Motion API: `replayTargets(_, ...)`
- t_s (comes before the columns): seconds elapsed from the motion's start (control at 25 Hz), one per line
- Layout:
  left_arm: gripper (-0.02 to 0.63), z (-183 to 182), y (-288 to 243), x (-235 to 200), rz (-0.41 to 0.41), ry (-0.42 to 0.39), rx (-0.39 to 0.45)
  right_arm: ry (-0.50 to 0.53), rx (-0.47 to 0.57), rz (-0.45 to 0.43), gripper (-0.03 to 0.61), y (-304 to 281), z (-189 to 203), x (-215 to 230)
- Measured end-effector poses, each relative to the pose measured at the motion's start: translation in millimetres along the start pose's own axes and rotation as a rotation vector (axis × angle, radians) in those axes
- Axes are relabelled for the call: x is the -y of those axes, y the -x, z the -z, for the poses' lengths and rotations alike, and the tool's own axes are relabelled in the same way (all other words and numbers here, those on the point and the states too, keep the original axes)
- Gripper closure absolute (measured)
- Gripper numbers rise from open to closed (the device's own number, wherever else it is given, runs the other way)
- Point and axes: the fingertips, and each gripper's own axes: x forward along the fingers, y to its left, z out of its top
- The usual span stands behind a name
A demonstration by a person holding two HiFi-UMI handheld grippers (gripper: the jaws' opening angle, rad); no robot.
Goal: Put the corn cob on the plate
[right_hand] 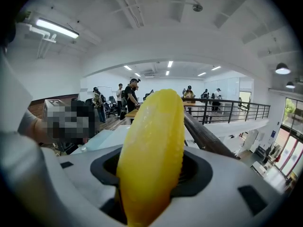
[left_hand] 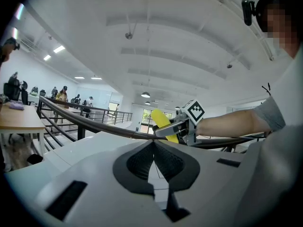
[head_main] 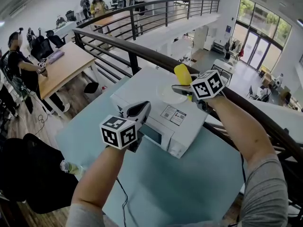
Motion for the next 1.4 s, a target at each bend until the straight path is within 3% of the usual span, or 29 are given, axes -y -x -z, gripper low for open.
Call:
replayTargets(0.88,0.595,4,-14,1,0.025,-0.029,-0.008,0.023,-0.026,0.006,0.305,-39,9,2)
replayTargets(1.4,0.595,9,-12,-2,0.023,-0.015,-0.006,0.126,-0.077,0.028,0.310,-49,16,-5)
